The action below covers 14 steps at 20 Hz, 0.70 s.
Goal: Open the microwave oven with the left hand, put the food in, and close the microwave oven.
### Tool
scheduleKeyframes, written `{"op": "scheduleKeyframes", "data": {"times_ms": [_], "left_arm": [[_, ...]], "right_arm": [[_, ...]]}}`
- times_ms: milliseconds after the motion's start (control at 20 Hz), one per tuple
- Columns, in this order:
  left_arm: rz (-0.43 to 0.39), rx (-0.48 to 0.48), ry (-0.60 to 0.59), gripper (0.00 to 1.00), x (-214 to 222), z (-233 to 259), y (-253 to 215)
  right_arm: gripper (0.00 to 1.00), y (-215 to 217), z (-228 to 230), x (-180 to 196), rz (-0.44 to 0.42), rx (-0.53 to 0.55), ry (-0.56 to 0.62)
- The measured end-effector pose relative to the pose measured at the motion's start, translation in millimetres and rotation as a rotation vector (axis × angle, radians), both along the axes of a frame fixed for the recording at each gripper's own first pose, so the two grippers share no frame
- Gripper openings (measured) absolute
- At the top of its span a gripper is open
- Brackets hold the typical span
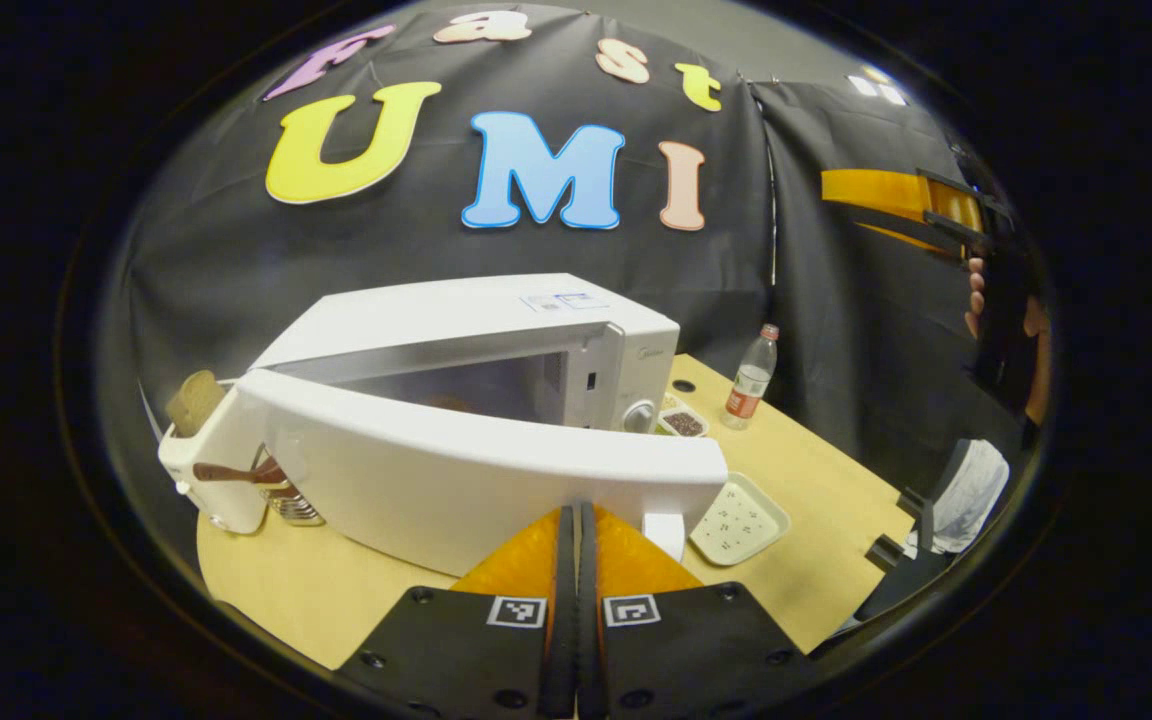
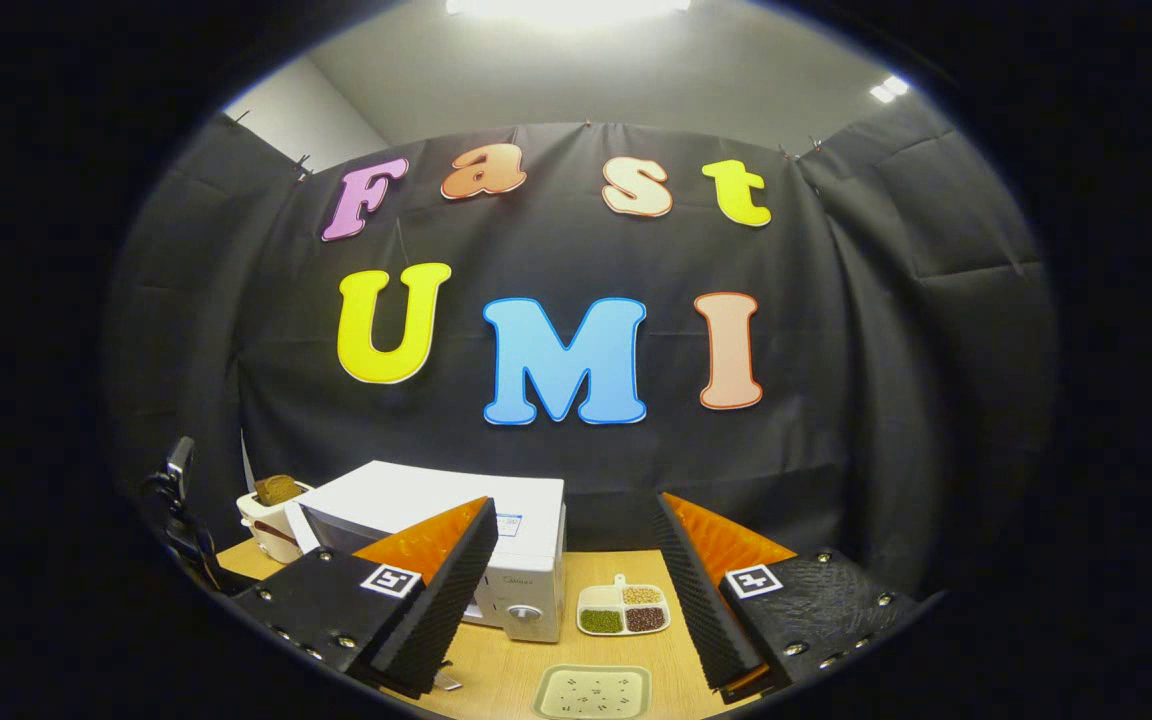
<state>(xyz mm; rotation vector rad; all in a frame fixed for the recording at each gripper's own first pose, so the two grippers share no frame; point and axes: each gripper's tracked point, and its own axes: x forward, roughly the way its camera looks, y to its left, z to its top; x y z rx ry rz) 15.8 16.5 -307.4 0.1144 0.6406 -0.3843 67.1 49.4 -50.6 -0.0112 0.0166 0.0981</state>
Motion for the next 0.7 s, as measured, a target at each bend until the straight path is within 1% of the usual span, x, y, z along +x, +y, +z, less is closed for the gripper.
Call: {"op": "scheduleKeyframes", "data": {"times_ms": [100, 150, 450, 600, 700], "left_arm": [[0.023, -0.010, -0.010, 0.06, 18, -7, -6], [0.034, -0.019, -0.008, 0.07, 24, -11, -10], [0.091, -0.033, -0.037, 0.07, 62, -17, -21], [0.115, -0.027, -0.058, 0.07, 77, -16, -19], [0.125, -0.021, -0.060, 0.07, 83, -21, -18]], "right_arm": [[0.95, 1, -3, 15, 0.028, -0.001, 0.020], [0.95, 1, -1, 23, 0.037, -0.001, 0.021], [0.95, 3, -4, 39, 0.083, -0.005, 0.036], [0.95, 9, -10, 51, 0.110, 0.018, 0.059], [0.95, 9, -15, 60, 0.106, 0.024, 0.066]]}}
